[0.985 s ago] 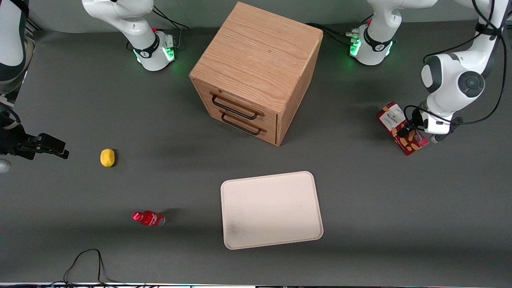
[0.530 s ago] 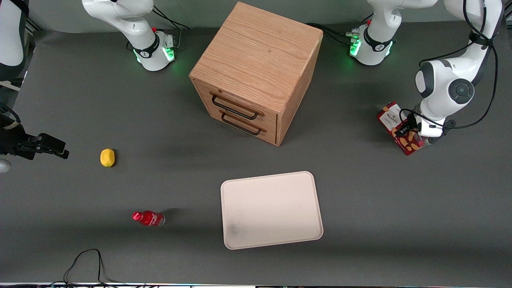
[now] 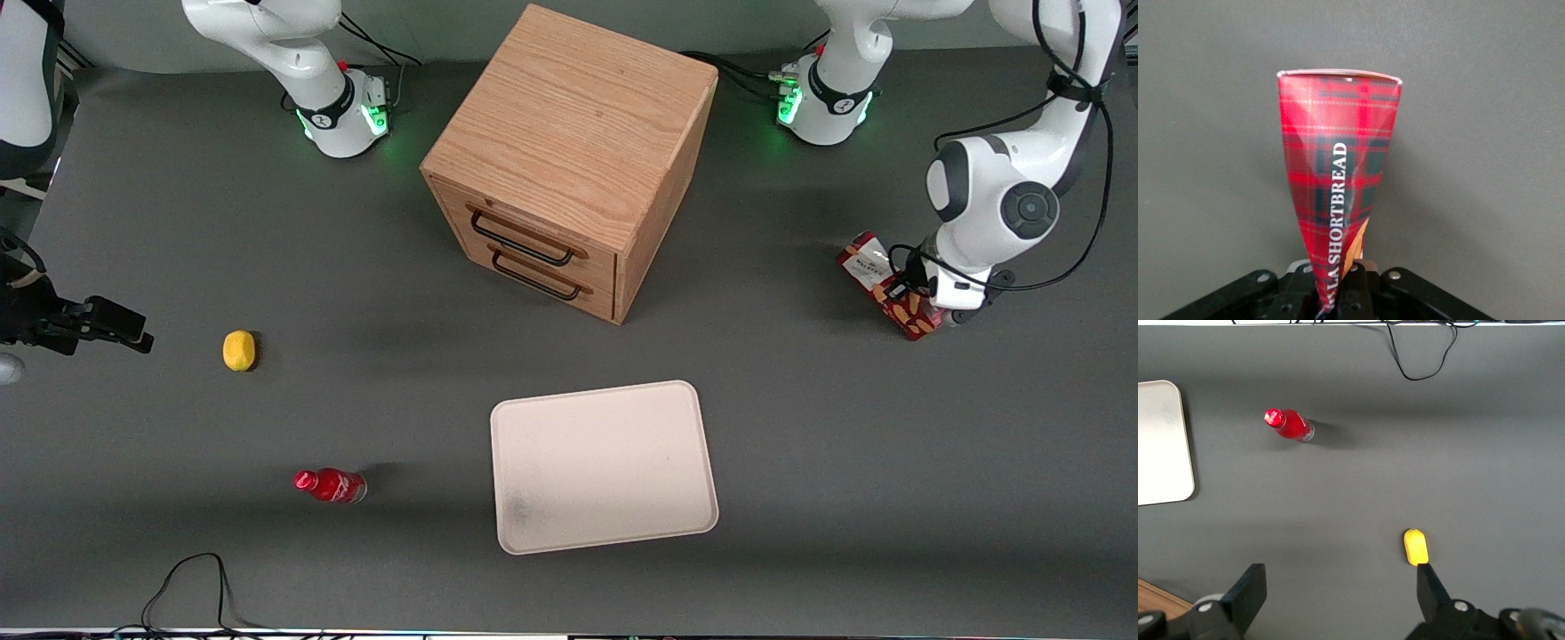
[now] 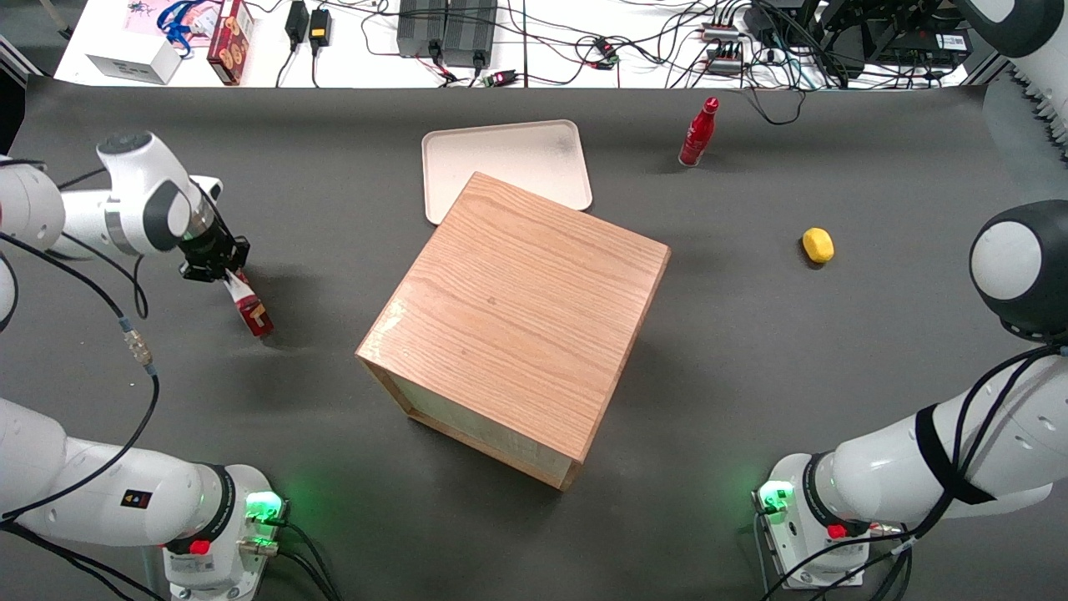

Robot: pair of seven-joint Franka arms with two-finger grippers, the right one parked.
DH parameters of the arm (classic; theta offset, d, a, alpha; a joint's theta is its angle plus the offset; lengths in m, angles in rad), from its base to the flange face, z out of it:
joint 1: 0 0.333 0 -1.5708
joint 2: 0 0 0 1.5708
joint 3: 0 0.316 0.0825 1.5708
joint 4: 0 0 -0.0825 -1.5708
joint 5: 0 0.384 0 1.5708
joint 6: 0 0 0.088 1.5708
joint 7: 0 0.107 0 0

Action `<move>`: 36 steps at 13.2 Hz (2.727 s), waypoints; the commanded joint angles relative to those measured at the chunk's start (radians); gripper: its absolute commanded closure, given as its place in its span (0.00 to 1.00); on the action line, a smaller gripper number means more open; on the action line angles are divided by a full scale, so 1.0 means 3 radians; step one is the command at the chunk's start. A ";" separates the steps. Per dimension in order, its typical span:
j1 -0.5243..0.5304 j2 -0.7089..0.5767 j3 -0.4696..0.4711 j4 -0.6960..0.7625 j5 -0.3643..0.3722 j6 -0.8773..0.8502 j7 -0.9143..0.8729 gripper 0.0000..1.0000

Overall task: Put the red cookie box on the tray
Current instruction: 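Lift the box and carry it with the left gripper over the tray, then lower the box onto the tray's edge and open the left gripper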

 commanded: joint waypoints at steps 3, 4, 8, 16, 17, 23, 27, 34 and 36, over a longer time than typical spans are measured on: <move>-0.0163 0.0052 -0.0059 0.1583 -0.0443 -0.1457 -0.0039 1.00; -0.0179 0.0154 -0.0064 0.1967 -0.0725 -0.1667 -0.0054 1.00; -0.0352 0.0711 -0.0248 0.3470 -0.1004 -0.2215 -0.0177 1.00; -0.1068 0.2220 -0.0356 0.5059 -0.0841 -0.1707 0.0578 1.00; -0.1114 0.2337 -0.0366 0.5054 -0.0668 -0.1589 0.0651 1.00; -0.1304 0.2799 -0.0361 0.4809 -0.0431 -0.1368 0.0616 1.00; -0.1263 0.2840 -0.0346 0.4645 -0.0456 -0.1117 0.0508 1.00; -0.1283 0.2692 -0.0351 0.4496 -0.0457 -0.0733 0.0273 0.00; -0.1243 0.2321 -0.0351 0.4253 -0.0462 -0.0769 0.0273 0.00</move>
